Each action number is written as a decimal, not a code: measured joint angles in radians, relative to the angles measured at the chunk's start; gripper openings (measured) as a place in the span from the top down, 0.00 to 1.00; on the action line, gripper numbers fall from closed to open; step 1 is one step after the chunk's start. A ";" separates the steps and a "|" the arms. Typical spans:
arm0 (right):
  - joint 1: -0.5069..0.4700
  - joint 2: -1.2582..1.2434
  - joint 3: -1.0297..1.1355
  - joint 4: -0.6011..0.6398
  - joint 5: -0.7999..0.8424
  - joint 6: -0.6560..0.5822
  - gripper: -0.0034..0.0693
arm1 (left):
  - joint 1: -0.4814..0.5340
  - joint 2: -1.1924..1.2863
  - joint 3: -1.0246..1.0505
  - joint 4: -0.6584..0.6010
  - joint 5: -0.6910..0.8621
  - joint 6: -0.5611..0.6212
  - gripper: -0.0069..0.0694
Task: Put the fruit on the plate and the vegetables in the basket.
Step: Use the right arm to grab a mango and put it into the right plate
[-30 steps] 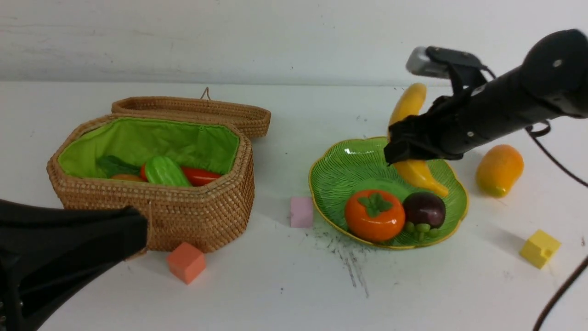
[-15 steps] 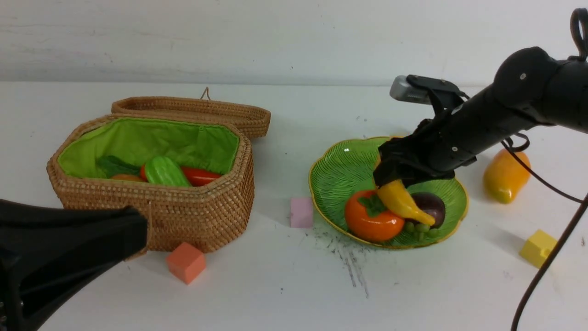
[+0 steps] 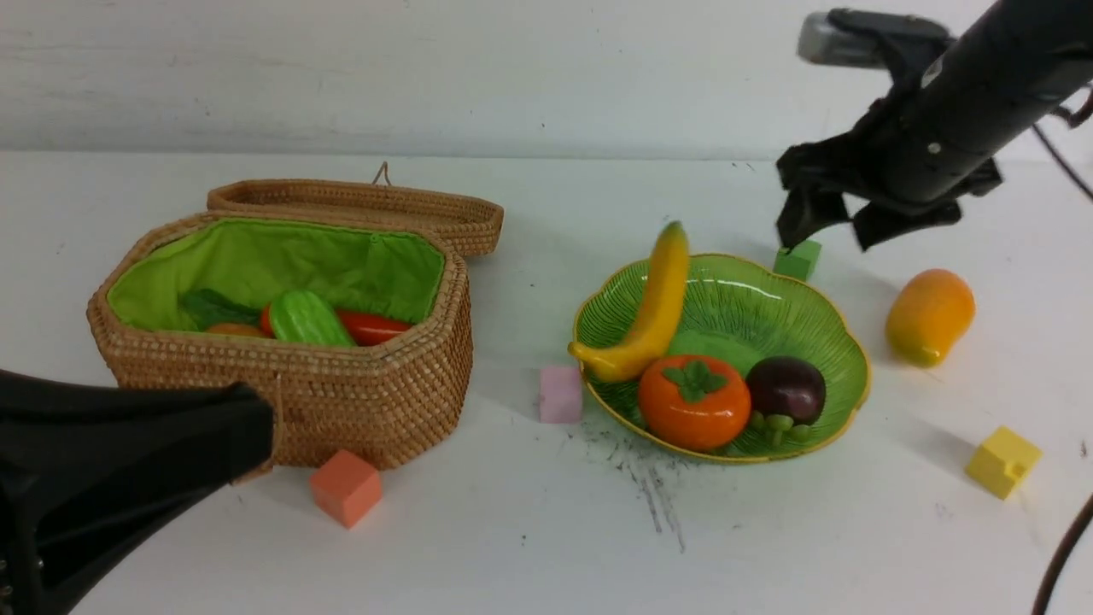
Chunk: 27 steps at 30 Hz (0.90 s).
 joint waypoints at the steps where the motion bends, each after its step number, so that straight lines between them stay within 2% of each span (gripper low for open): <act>1: -0.017 0.010 -0.001 -0.062 -0.001 0.074 0.22 | 0.000 0.000 0.000 0.000 0.000 0.000 0.90; 4: -0.075 0.061 -0.001 -0.167 -0.017 0.176 0.20 | 0.000 0.000 0.000 0.000 -0.008 0.000 0.90; 7: -0.116 0.112 -0.001 -0.189 -0.050 0.202 0.17 | 0.000 0.000 0.000 0.000 -0.020 0.000 0.90; 11: -0.195 0.194 -0.001 -0.106 -0.142 0.215 0.13 | 0.000 0.000 0.000 0.000 -0.053 0.000 0.90; 18: -0.297 0.270 -0.001 0.011 -0.223 0.218 0.12 | 0.000 0.000 0.000 0.000 -0.078 0.000 0.90; 27: -0.317 0.339 -0.001 0.086 -0.294 0.219 0.12 | 0.000 0.000 0.000 0.000 -0.086 0.000 0.90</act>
